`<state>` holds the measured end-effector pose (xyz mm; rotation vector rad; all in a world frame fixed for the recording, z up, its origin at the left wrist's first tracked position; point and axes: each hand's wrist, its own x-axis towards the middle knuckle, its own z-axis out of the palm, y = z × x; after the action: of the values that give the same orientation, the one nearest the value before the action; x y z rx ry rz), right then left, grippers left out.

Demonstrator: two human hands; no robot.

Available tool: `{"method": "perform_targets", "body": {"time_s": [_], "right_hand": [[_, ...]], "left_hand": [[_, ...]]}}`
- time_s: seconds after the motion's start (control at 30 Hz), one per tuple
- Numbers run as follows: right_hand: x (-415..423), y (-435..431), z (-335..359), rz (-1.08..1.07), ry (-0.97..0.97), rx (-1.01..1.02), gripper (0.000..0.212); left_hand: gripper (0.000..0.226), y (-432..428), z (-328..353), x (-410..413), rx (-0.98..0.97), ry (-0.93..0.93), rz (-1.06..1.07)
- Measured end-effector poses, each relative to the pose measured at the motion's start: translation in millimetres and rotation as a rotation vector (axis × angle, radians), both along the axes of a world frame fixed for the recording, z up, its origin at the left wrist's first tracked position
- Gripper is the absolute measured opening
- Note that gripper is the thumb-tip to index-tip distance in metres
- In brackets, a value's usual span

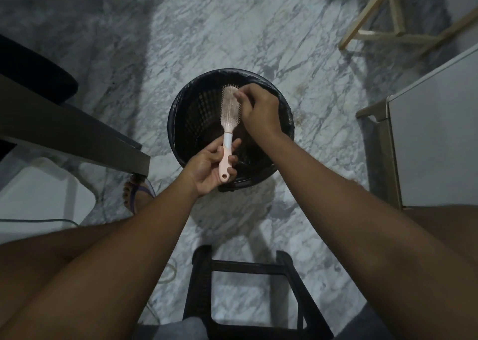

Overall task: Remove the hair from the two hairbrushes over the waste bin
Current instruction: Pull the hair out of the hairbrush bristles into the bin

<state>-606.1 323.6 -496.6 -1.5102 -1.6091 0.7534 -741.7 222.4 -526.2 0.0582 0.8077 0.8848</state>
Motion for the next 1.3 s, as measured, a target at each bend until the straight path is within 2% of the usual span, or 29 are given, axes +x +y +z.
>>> {"method": "perform_targets", "body": {"time_s": [0.2, 0.33, 0.4, 0.47, 0.5, 0.53, 0.63, 0.7, 0.77, 0.87, 1.0, 1.1, 1.17, 1.23, 1.3], "right_hand": [[7, -6, 5, -0.148, 0.057, 0.192, 0.014], [13, 2, 17, -0.258, 0.097, 0.236, 0.014], [21, 10, 9, -0.193, -0.029, 0.043, 0.01], [24, 10, -1, -0.034, -0.311, -0.332, 0.029], [23, 7, -5, 0.046, -0.39, -0.447, 0.04], [20, 4, -7, 0.101, -0.376, -0.46, 0.045], [9, -1, -1, 0.158, -0.194, -0.311, 0.046], [4, 4, 5, 0.182, -0.168, -0.268, 0.049], [3, 12, 7, 0.228, -0.231, -0.255, 0.052], [2, 20, 4, 0.253, -0.371, -0.217, 0.04], [0, 25, 1, 0.167, -0.396, -0.213, 0.025], [1, 21, -2, 0.167, -0.475, -0.123, 0.012], [2, 17, -4, 0.162, -0.508, -0.076, 0.013], [4, 14, -5, 0.145, -0.442, -0.049, 0.014], [5, 13, -3, 0.106, -0.294, -0.036, 0.013]], "left_hand": [[0.045, 7, 5, 5, -0.04, 0.016, 0.058], [0.044, -2, -3, -6, -0.062, 0.06, 0.072], [0.043, -5, -3, -9, -0.047, 0.051, 0.068], [0.043, -4, -1, -10, -0.034, 0.036, 0.063], [0.044, -3, 0, -9, -0.027, 0.034, 0.054], [0.044, -2, 0, -8, -0.022, 0.034, 0.043], [0.048, -1, -1, -7, -0.015, 0.046, 0.012], [0.051, -1, -2, -7, -0.013, 0.062, -0.013], [0.053, -1, -3, -7, -0.006, 0.072, -0.045], [0.054, 1, -5, -7, -0.009, 0.099, -0.073], [0.054, 3, -3, -5, -0.009, 0.131, -0.092], [0.054, 4, -2, -2, -0.011, 0.134, -0.099], [0.054, 3, -3, 1, -0.014, 0.11, -0.097], [0.052, 2, -3, 3, -0.016, 0.07, -0.075], [0.048, 1, -2, 5, -0.027, 0.036, -0.031]]}}
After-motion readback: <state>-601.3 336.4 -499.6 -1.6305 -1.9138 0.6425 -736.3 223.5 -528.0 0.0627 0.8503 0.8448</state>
